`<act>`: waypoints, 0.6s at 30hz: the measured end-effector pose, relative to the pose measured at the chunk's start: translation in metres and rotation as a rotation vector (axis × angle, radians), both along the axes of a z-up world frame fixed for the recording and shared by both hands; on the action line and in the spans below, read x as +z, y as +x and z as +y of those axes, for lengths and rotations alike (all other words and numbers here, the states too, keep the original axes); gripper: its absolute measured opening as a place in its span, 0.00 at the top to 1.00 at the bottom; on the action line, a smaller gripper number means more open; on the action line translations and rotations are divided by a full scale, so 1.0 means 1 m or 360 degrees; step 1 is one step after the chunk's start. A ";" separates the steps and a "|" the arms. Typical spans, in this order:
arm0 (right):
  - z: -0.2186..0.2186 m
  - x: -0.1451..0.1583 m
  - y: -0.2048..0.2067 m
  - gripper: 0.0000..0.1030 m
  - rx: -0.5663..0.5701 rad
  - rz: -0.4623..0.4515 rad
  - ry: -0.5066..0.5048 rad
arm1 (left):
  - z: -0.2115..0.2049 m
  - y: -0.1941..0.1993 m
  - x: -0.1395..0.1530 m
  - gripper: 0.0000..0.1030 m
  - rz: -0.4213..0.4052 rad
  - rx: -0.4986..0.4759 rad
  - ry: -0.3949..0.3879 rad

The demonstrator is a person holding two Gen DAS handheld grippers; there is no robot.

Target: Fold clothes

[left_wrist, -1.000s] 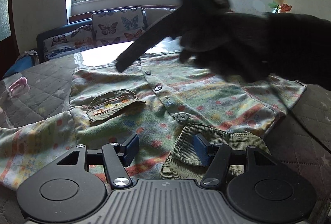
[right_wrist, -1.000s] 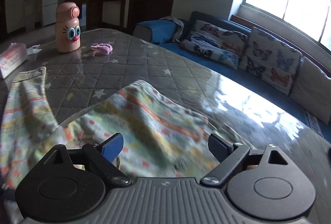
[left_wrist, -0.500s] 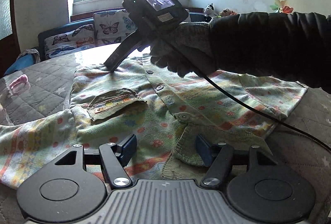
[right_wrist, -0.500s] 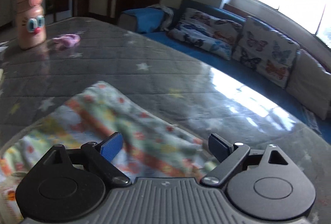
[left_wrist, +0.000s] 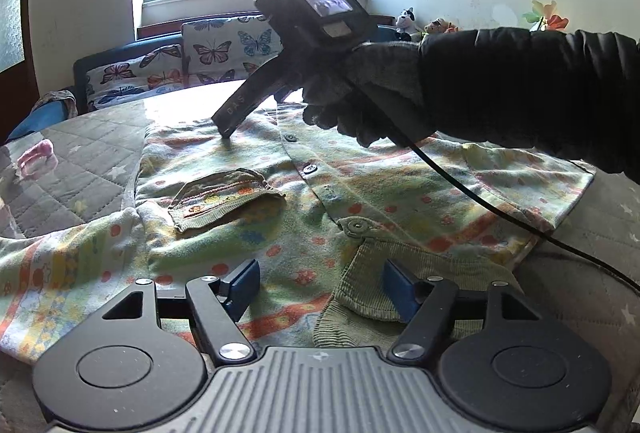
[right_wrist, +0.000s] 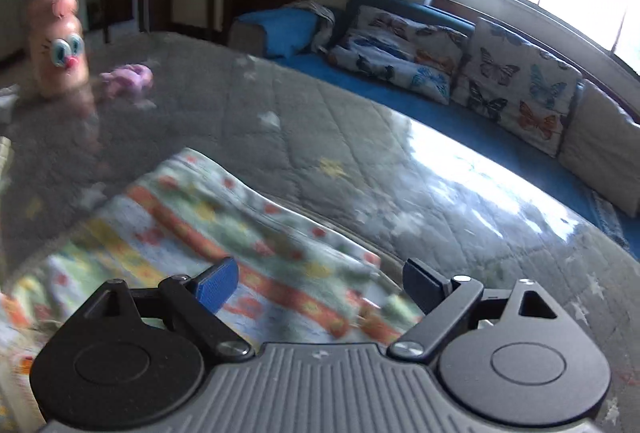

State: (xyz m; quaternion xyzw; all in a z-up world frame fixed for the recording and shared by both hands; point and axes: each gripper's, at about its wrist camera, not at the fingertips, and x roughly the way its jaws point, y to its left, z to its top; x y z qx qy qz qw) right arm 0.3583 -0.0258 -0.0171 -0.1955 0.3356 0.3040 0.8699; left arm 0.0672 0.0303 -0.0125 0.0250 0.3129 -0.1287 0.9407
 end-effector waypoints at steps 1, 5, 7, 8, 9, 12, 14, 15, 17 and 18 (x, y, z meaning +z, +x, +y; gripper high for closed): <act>-0.003 0.001 0.004 0.11 -0.0054 -0.0003 -0.0007 | 0.000 0.000 0.000 0.30 0.0001 0.0001 -0.0002; -0.012 0.008 0.013 0.11 -0.0168 -0.0074 -0.0062 | 0.001 0.001 0.000 0.27 0.0004 0.0003 -0.0001; -0.017 0.016 0.007 0.11 -0.0152 -0.0068 -0.0031 | 0.001 0.002 -0.001 0.26 0.0005 0.0005 -0.0003; -0.018 0.018 0.004 0.11 -0.0133 -0.0058 -0.0019 | 0.001 0.002 -0.001 0.26 0.0005 0.0005 -0.0002; -0.018 0.018 0.000 0.11 -0.0103 -0.0048 -0.0018 | 0.001 0.002 -0.001 0.26 0.0004 0.0006 -0.0001; -0.016 0.016 -0.009 0.11 -0.0035 -0.0028 -0.0035 | 0.001 0.002 -0.001 0.26 0.0004 0.0007 0.0000; -0.011 0.008 -0.006 0.10 -0.0085 -0.0057 -0.0129 | 0.001 0.002 -0.001 0.26 0.0005 0.0008 -0.0002; -0.011 0.006 -0.005 0.10 -0.0109 -0.0060 -0.0148 | 0.001 0.002 -0.001 0.25 0.0005 0.0008 -0.0003; -0.013 0.009 -0.004 0.11 -0.0138 -0.0032 -0.0104 | 0.001 0.002 -0.001 0.25 0.0006 0.0011 -0.0004; -0.014 0.012 -0.006 0.11 -0.0131 -0.0041 -0.0102 | 0.001 0.002 -0.001 0.24 0.0007 0.0011 -0.0005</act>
